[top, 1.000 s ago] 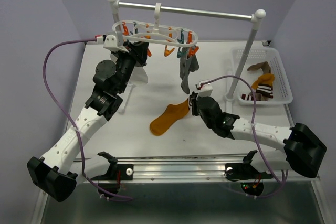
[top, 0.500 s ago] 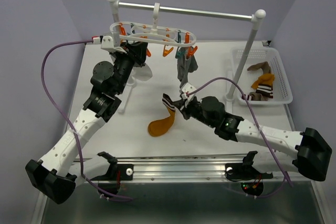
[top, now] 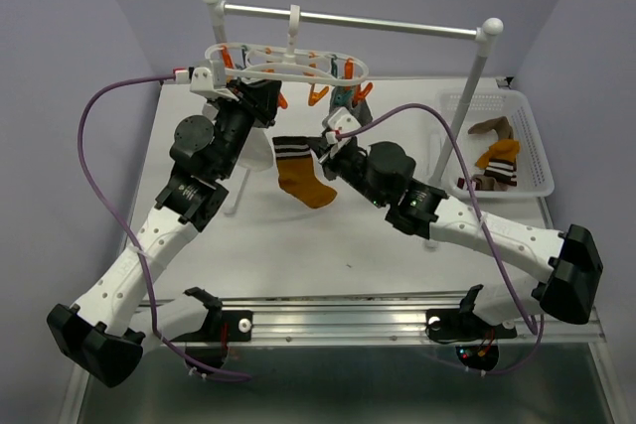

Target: Clip the socks to the hanger

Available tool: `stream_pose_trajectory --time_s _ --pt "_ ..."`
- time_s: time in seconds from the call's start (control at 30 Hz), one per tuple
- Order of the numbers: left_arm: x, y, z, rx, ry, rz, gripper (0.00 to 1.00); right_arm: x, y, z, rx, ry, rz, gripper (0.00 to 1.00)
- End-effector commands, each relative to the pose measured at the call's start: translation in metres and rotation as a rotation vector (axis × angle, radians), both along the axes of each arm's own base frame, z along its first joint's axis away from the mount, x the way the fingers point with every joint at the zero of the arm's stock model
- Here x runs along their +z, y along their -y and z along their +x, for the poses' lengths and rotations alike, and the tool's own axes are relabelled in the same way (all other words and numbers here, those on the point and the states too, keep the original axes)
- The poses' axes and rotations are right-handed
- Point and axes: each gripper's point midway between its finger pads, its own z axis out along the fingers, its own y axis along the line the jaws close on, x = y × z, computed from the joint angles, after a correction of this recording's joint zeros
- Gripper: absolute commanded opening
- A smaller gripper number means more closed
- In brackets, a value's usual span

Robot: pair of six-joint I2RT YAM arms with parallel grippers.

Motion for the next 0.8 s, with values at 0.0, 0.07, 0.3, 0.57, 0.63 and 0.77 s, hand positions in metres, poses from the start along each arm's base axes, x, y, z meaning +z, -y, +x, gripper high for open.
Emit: stream_pose_trajectory --time_s 0.0,0.07,0.3,0.57,0.63,0.77 --pt "0.040 -0.003 -0.007 -0.008 0.060 -0.084 0.00 0.022 0.001 0.017 -0.091 0.077 -0.008 0.01" --pt "0.035 -0.001 -0.003 -0.005 0.026 -0.089 0.00 0.028 0.000 0.020 -0.101 0.087 0.007 0.01" --pt "0.029 0.005 0.004 -0.011 -0.007 -0.106 0.00 0.040 0.008 0.030 -0.181 0.128 0.039 0.01" --pt "0.025 -0.006 0.001 0.028 -0.032 -0.172 0.00 0.060 0.014 0.033 -0.225 0.139 0.105 0.01" --pt "0.023 -0.007 0.003 0.041 -0.062 -0.211 0.00 0.061 0.016 0.041 -0.273 0.144 0.111 0.01" --pt "0.015 -0.011 0.013 0.095 -0.124 -0.231 0.00 0.061 0.027 0.055 -0.390 0.147 0.141 0.01"
